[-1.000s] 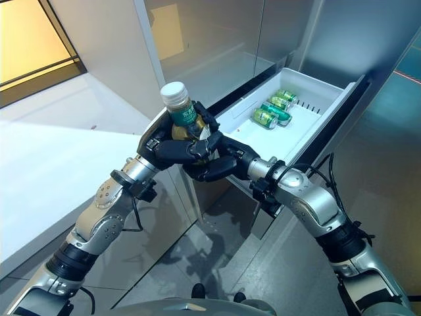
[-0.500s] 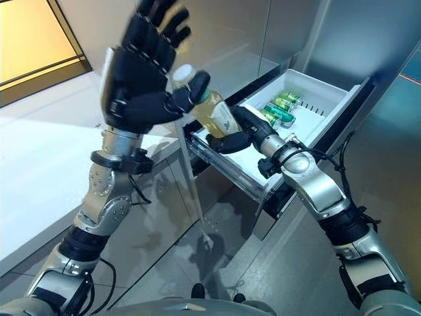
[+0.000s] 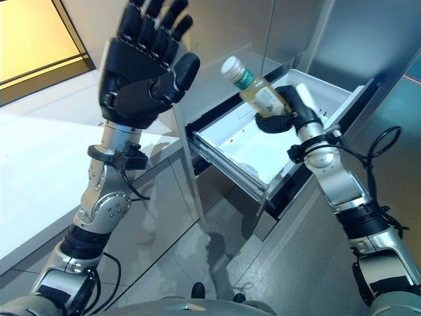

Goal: Put drinks into fridge and close the fridge

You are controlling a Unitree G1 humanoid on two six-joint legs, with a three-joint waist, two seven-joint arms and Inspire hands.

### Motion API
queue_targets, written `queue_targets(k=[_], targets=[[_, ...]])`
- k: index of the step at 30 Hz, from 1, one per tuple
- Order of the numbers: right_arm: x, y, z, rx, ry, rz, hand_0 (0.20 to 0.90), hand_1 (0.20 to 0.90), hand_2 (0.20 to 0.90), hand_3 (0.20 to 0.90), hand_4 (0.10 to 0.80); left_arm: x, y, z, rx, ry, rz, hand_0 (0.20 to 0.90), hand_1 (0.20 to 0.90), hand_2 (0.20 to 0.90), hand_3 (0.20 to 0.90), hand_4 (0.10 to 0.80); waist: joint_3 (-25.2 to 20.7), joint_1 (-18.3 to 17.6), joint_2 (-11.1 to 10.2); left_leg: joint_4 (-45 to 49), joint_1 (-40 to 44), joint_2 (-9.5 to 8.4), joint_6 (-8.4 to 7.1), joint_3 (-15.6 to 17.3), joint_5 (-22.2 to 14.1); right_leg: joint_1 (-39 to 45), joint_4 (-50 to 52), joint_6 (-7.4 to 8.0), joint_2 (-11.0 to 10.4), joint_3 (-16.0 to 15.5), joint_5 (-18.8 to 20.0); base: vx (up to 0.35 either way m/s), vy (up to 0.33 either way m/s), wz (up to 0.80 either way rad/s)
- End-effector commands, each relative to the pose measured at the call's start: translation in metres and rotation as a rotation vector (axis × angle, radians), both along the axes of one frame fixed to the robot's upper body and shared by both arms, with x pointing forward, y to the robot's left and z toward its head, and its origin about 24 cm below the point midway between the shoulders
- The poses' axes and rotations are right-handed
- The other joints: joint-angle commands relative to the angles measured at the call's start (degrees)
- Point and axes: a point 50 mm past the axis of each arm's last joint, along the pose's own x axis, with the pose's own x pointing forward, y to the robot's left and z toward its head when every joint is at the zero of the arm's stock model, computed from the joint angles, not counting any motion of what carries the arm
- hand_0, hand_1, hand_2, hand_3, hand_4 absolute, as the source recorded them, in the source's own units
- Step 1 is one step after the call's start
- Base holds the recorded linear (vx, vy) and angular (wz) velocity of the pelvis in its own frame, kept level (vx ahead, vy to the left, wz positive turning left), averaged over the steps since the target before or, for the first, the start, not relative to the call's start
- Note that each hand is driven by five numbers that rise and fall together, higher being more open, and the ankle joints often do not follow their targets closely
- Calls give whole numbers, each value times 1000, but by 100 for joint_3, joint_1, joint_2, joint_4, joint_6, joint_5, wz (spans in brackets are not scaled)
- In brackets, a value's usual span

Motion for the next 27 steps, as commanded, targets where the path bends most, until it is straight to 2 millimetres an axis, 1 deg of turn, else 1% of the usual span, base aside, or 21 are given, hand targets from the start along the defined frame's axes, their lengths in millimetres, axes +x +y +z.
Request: queue_targets(k=[1,4,5,7,10,11,12,13,14,15,17,18,20,21,22,23,24,25,27], targets=[[-13,-18,131,55,-580,-74,300,300,300,200,100,-4,-15,-15,-123,73,-309,900,900,900,900,800,-704,206,-189,28,210,80,-101,-118,-609,-206,359,191,-109,44,-23,49,0,7],[-10,-39,132,67,-569,-181,300,300,300,200,100,-11,-26,-35,-206,198,-543,900,900,900,900,800,-655,347,-206,65,203,62,-104,-215,-616,-185,423,170,-143,-85,-64,79,-8,12],[-9,-43,132,66,-562,-200,300,300,300,200,100,-13,-27,-39,-212,215,-572,900,900,900,900,800,-647,370,-209,71,198,60,-107,-233,-615,-183,434,167,-150,-112,-72,76,-18,19],[-5,-62,128,68,-523,-275,300,300,300,200,100,-21,-31,-55,-238,315,-688,900,900,900,900,800,-628,505,-223,90,163,51,-119,-306,-610,-173,449,155,-178,-243,-100,92,-29,26],[-2,-81,124,75,-471,-337,300,300,300,200,100,-30,-34,-77,-225,459,-758,900,900,900,900,800,-578,642,-225,117,128,51,-132,-379,-597,-165,467,142,-203,-390,-125,74,-32,27],[-2,-84,123,74,-464,-347,300,300,300,200,100,-32,-35,-82,-217,482,-767,900,900,900,900,800,-565,669,-226,125,119,51,-133,-391,-595,-168,475,142,-208,-413,-128,52,-37,29],[-1,-91,121,72,-444,-368,300,300,300,200,100,-37,-37,-95,-169,554,-775,900,900,900,900,800,-529,738,-222,159,81,47,-132,-434,-593,-181,501,133,-222,-478,-142,39,-36,28],[-1,-94,120,73,-432,-377,300,300,300,200,100,-39,-37,-103,-135,595,-765,900,900,900,900,800,-504,766,-213,182,66,47,-133,-456,-592,-184,520,129,-229,-508,-152,63,-52,35],[-2,-100,118,79,-412,-397,300,300,300,200,100,-44,-34,-121,-71,682,-743,900,900,900,900,800,-444,836,-182,210,57,54,-141,-498,-624,-186,558,126,-234,-548,-204,33,-38,30],[-2,-105,116,77,-402,-409,300,300,300,200,100,-47,-31,-134,-39,736,-727,900,900,900,900,800,-405,869,-159,246,15,53,-139,-528,-623,-216,592,118,-243,-586,-217,15,-38,24],[-4,-115,115,82,-379,-430,300,300,300,200,100,-53,-19,-164,53,884,-647,900,900,900,900,800,-309,940,-89,312,-84,39,-137,-596,-606,-295,659,107,-259,-658,-232,-26,-26,24],[-6,-122,114,74,-366,-442,300,300,300,200,100,-58,-9,-184,131,957,-585,900,900,900,900,800,-249,978,-43,360,-153,31,-137,-637,-598,-346,700,94,-269,-700,-248,-33,-21,33],[-7,-129,116,76,-350,-452,300,300,300,200,100,-63,8,-206,213,1053,-487,900,900,900,900,800,-167,1012,21,410,-232,17,-137,-687,-584,-417,759,79,-272,-733,-272,-30,-19,28],[-8,-130,117,73,-348,-458,300,300,300,200,100,-65,13,-212,241,1070,-466,900,900,900,900,800,-138,1025,36,439,-266,12,-134,-704,-585,-443,784,71,-275,-740,-285,-39,-32,20],[-9,-135,118,65,-340,-469,300,300,300,200,100,-69,27,-229,329,1128,-356,900,900,900,900,800,-59,1059,81,525,-374,-7,-128,-766,-587,-525,850,51,-285,-749,-314,-69,-43,16],[-9,-138,119,59,-328,-483,300,300,300,200,100,-72,42,-240,442,1145,-271,900,900,900,900,800,32,1093,118,604,-476,-31,-123,-834,-592,-610,921,39,-296,-745,-343,-112,-55,23],[-9,-140,122,57,-330,-489,300,300,300,200,100,-75,52,-250,505,1177,-200,900,900,900,900,800,126,1117,153,684,-584,-46,-117,-882,-598,-700,989,23,-306,-742,-372,-180,-62,17],[-9,-140,125,61,-337,-495,300,300,300,200,100,-77,66,-259,583,1185,-135,900,900,900,900,800,272,1136,198,787,-718,-74,-117,-946,-615,-822,1083,18,-319,-719,-404,-215,-76,13],[-9,-143,128,65,-342,-502,300,300,300,200,100,-80,83,-270,711,1188,-36,900,900,900,900,800,515,1166,241,953,-959,-110,-95,-1015,-641,-1017,1183,-8,-310,-687,-431,-208,-99,13]])
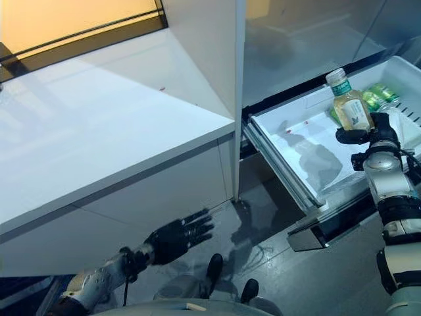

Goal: Put drinks into fridge and close the fridge

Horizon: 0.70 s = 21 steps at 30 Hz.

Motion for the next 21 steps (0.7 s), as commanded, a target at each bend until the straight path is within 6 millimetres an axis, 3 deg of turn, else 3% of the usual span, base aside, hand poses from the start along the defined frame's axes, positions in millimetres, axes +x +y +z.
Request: queue_targets(k=[1,4,8,14,21], targets=[[-6,6,151,-213,-491,74,300,300,300,200,100,12,19,9,236,-201,-78,900,900,900,900,800,35,275,-166,944,-230,85,-77,79,-980,-666,1181,-54,-258,447,-332,-153,-101,16],[3,9,141,-158,-432,75,300,300,300,200,100,6,40,-10,414,-156,-5,900,900,900,900,800,295,301,-168,1035,-433,88,-81,42,-985,-834,1215,-66,-215,492,-326,-133,-120,10],[16,17,122,-96,-313,93,300,300,300,200,100,5,51,-26,536,-111,87,900,900,900,900,800,569,307,-237,1007,-705,143,-122,12,-900,-1060,1138,-68,-119,515,-226,-128,-131,-7],[25,23,116,-80,-211,115,300,300,300,200,100,15,58,-25,554,-107,165,900,900,900,900,800,751,263,-251,858,-945,230,-187,33,-726,-1336,1080,-69,-84,492,-117,-109,-52,-8],[31,20,118,-169,62,111,300,300,300,200,100,31,61,-15,533,-147,197,900,900,900,900,800,886,224,-169,485,-1107,362,-291,203,-418,-1670,1029,-67,-70,379,9,-84,-1,-8]])
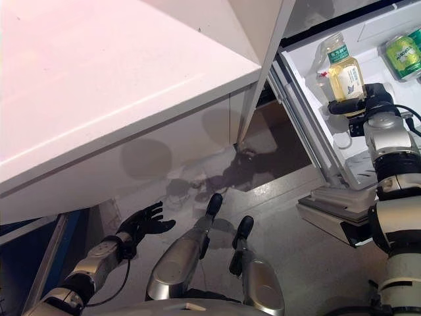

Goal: Put drinks into fridge and close the fridge

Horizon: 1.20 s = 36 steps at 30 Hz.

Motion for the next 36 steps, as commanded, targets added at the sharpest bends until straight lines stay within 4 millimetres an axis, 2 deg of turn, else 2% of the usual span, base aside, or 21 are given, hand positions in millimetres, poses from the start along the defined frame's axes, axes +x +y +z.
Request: queue_targets(k=[1,5,10,15,16,17,28,36], targets=[[-8,-9,59,-257,23,-12,300,300,300,200,100,-18,9,-7,-6,25,31,900,900,900,900,800,-419,-12,89,162,-119,332,-297,51,-445,-544,569,-42,-29,120,6,-25,34,-10],[-11,-16,58,-313,244,-22,300,300,300,200,100,-16,7,-4,-19,21,26,900,900,900,900,800,-414,-34,101,60,-108,374,-336,187,-373,-585,513,-33,-18,132,68,-11,37,-5],[-14,-21,57,-314,395,-25,300,300,300,200,100,-15,8,-4,-25,30,23,900,900,900,900,800,-436,-42,75,17,-70,397,-354,329,-360,-582,429,-14,-1,188,137,19,41,-7],[-14,-20,60,-306,439,-10,300,300,300,200,100,-18,10,-5,-19,41,24,900,900,900,900,800,-475,-29,18,-82,-23,406,-371,426,-336,-555,286,28,24,247,224,20,34,-5],[-14,-20,60,-302,457,-5,436,436,436,359,259,-18,11,-4,-18,42,26,900,900,900,900,800,-486,-26,2,-118,-9,409,-376,448,-327,-553,255,41,31,261,244,19,44,-7],[-14,-20,60,-304,466,-2,900,900,900,900,800,-18,11,-4,-18,42,28,900,900,900,900,800,-495,-28,-7,-140,3,414,-380,469,-321,-551,236,52,31,264,259,17,50,-9],[-11,-14,59,-322,462,69,900,900,900,900,800,-19,12,-5,-17,47,50,900,900,900,900,800,-648,-60,-95,-296,92,374,-375,543,-291,-520,66,132,16,350,385,10,55,-5],[-17,-18,66,-402,488,105,900,900,900,900,800,-30,18,-11,24,97,53,900,900,900,900,800,-931,-141,-277,-359,278,346,-366,614,-326,-355,-69,200,-6,431,458,1,26,-1]])
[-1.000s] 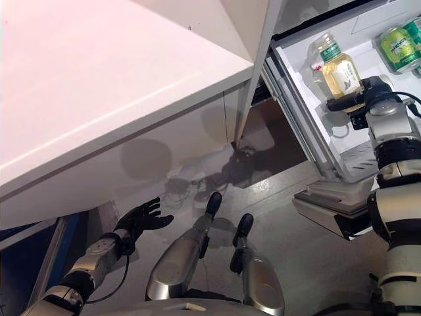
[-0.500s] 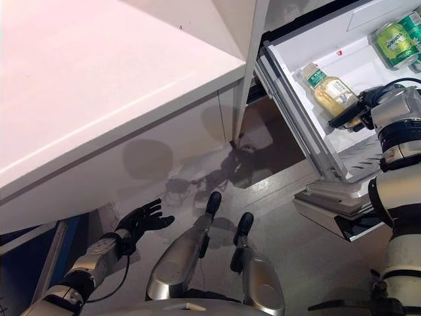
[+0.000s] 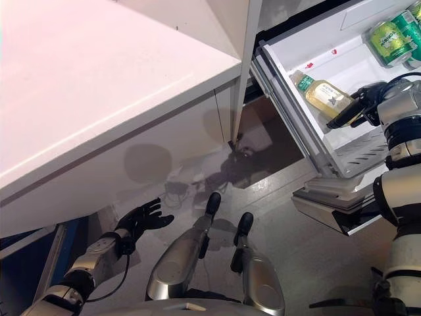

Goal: Put drinks into fridge and close the fridge

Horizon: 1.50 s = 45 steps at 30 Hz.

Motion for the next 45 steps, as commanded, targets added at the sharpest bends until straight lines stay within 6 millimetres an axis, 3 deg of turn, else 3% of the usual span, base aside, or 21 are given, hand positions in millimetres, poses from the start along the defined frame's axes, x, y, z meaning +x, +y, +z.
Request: queue_targets(k=[1,6,14,22,23,26,28,29,31,35,40,45], targets=[[-14,-13,32,-260,12,7,900,900,900,900,800,-34,15,-15,53,100,16,900,900,900,900,800,-987,-154,-310,-316,257,236,-359,242,-338,-229,-104,242,-57,127,386,16,41,-3],[-17,-10,33,-295,17,76,900,900,900,900,800,-46,20,-24,88,164,33,900,900,900,900,800,-1345,-294,-467,-316,525,206,-329,340,-452,37,-225,292,-78,245,412,31,49,-9],[-22,9,50,-285,-211,177,900,900,900,900,800,-67,23,-37,101,263,62,900,900,900,900,800,-1888,-616,-528,-316,927,173,-270,569,-636,356,-288,348,-97,454,393,44,70,-18],[-49,14,76,-158,-707,166,900,900,900,900,800,-94,22,-54,87,366,102,900,900,900,900,800,-2365,-953,-507,-181,1348,131,-158,741,-914,665,-112,333,-93,770,190,96,46,-18],[-57,12,81,-87,-865,127,900,900,900,900,800,-99,20,-57,86,388,101,900,900,900,900,800,-2409,-1007,-489,-76,1390,101,-128,728,-1009,707,-42,330,-104,837,135,80,32,-10],[-63,6,71,77,-1017,71,900,900,900,900,800,-106,14,-62,76,416,89,900,900,900,900,800,-2440,-1059,-437,93,1449,40,-64,673,-1158,773,80,329,-136,926,55,95,29,-21],[-66,0,43,312,-1143,-27,900,900,900,900,800,-108,5,-66,59,429,51,900,900,900,900,800,-2404,-1064,-387,399,1461,-33,11,627,-1354,812,280,314,-192,990,-46,105,18,-15],[-67,-1,41,314,-1144,-32,900,900,900,900,800,-108,6,-66,63,430,49,900,900,900,900,800,-2399,-1050,-406,430,1458,-34,13,625,-1376,818,296,315,-194,988,-61,94,-4,-13],[-67,-5,2,508,-1225,-122,900,900,900,900,800,-110,-5,-69,52,431,15,900,900,900,900,800,-2225,-1016,-373,1062,1392,-150,115,554,-1697,828,642,268,-274,1004,-196,132,-25,-7],[-72,-8,-24,661,-1339,-213,900,900,900,900,800,-106,-15,-70,49,416,-17,900,900,900,900,800,-1929,-934,-341,1826,1146,-266,219,494,-2095,751,1055,202,-351,969,-390,52,-34,-3],[-69,3,-23,768,-1472,-234,900,900,900,900,800,-82,-26,-64,52,349,-25,900,900,900,900,800,-1404,-847,-231,2823,343,-390,392,465,-2468,62,1962,103,-437,906,-653,-113,-38,9],[-61,18,-14,896,-1558,-178,900,900,900,900,800,-56,-33,-53,28,258,20,900,900,900,900,800,-912,-838,-90,3462,-532,-474,484,509,-2516,-886,2822,-24,-403,883,-847,-238,1,9]])
